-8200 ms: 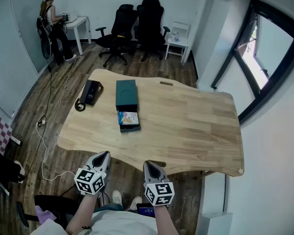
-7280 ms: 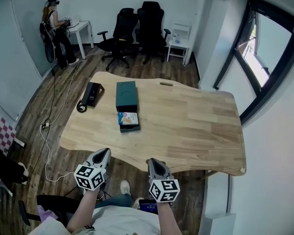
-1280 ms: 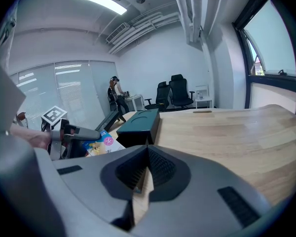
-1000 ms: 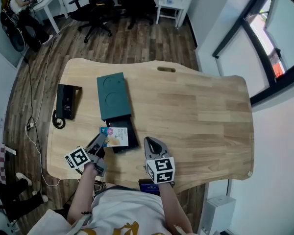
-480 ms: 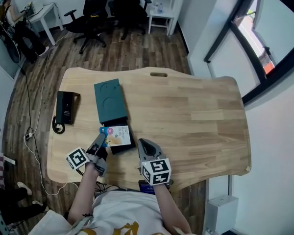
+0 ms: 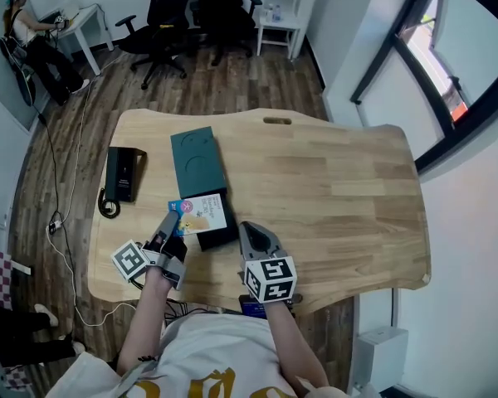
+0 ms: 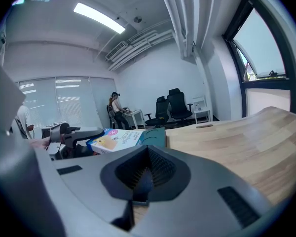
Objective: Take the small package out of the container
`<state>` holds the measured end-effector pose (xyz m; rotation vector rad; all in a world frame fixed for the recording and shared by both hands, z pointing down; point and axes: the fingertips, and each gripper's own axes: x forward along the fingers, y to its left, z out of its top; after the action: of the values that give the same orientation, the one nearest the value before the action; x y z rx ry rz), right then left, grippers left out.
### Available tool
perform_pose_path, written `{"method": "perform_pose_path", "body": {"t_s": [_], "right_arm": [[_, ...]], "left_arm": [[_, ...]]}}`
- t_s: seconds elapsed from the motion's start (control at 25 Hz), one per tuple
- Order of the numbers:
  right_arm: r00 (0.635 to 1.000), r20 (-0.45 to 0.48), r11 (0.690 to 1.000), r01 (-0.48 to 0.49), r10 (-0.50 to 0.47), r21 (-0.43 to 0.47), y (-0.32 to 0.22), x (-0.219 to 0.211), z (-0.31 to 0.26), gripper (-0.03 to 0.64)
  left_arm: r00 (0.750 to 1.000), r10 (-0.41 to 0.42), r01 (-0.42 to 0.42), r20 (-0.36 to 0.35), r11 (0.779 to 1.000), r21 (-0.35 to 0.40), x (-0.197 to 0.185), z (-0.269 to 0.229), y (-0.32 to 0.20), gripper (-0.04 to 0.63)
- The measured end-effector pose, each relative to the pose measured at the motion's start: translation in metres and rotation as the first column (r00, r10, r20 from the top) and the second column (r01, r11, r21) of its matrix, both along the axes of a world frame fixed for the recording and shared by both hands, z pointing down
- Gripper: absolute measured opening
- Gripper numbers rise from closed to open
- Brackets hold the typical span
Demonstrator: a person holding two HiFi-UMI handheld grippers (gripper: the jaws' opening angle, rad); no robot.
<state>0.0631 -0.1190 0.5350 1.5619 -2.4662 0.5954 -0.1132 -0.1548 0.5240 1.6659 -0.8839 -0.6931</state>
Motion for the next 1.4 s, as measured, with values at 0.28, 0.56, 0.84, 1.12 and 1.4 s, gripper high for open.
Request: {"method": "perform_pose_path", "body": {"t_s": [0.28, 0.56, 0.84, 1.12, 1.4], "right_arm": [[1.0, 0.003, 1.0, -0.002, 0.002, 0.026, 0.007, -0.008, -0.012, 0.003], [1.0, 0.002, 0.999, -0.017, 0.017, 0.035, 0.01, -0.008, -0.019, 0.003], [1.0, 0.004, 0.999, -0.027, 0.027, 0.028, 0.016, -0.009, -0.017, 0.003], [0.999, -0.018, 0.999, -0.046, 0.047, 0.02, 0.022, 0.006, -0.013, 0.003], [0.998, -0.032, 0.998, -0.053, 0.053, -0.015, 0.024, 0.015, -0.004, 0.003]], "left_arm": [[1.0, 0.024, -0.023, -0.018, 0.999, 0.035, 0.001, -0.019, 0.007, 0.095], [0.999, 0.027, -0.025, -0.041, 0.998, 0.052, -0.004, -0.026, 0.014, 0.097], [0.998, 0.032, -0.031, -0.049, 0.999, 0.031, -0.004, -0.02, 0.021, 0.095], [0.998, 0.061, -0.062, 0.015, 0.996, 0.06, 0.005, -0.023, 0.021, 0.095], [0.996, 0.074, -0.075, 0.041, 0.996, 0.048, 0.01, -0.019, 0.023, 0.095]]}}
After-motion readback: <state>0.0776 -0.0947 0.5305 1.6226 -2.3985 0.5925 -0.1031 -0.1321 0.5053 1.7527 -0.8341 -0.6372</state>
